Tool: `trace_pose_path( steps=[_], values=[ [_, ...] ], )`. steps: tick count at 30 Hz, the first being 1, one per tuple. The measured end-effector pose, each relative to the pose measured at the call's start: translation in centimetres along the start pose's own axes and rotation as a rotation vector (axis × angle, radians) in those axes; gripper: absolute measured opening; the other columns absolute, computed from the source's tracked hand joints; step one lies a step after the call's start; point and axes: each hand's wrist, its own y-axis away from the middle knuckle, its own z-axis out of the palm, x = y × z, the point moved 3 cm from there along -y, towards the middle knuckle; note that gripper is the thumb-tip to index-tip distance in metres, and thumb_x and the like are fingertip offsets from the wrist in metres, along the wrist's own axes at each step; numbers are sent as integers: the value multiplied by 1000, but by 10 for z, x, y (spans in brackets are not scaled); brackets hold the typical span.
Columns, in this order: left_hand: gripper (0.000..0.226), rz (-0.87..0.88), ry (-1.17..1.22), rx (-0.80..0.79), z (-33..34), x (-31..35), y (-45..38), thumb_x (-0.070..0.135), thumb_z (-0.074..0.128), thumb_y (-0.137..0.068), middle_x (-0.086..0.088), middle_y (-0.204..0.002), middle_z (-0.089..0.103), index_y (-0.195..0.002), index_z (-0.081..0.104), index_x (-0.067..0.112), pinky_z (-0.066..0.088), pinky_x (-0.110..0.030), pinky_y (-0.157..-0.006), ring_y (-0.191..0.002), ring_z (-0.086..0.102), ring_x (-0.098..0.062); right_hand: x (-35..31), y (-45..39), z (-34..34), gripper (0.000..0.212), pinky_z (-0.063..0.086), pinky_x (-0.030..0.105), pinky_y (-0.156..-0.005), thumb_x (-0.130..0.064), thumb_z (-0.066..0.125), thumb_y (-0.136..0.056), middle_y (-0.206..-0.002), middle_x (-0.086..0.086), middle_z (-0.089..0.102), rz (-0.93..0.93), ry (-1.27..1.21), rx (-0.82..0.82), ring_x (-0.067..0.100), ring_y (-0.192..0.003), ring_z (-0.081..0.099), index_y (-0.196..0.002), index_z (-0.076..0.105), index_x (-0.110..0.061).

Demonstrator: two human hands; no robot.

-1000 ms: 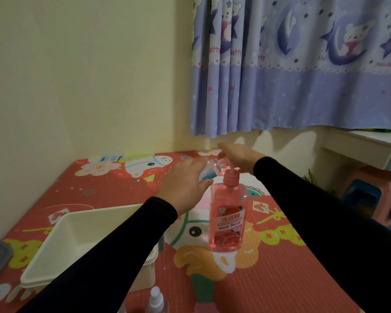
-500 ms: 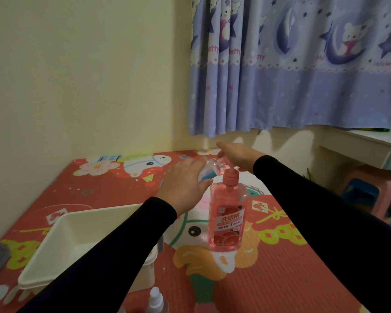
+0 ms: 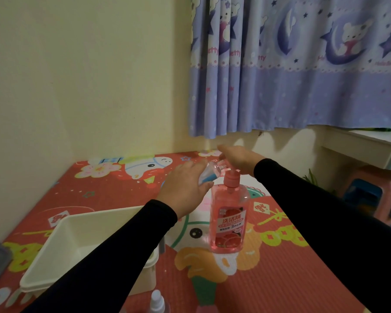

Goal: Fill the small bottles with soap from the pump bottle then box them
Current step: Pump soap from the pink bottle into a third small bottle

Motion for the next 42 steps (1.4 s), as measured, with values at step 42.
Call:
trace_pose_path(
  steps=[42],
  values=[
    [56, -26, 4, -34, 8, -1, 6, 41, 50, -96, -3, -126, 49, -145, 33, 23, 34, -30, -96, -119, 44, -23, 12, -8, 12, 48, 32, 23, -62, -25, 27, -103, -76, 5, 49, -5, -16, 11, 9, -61, 35, -118, 54, 11]
  ],
)
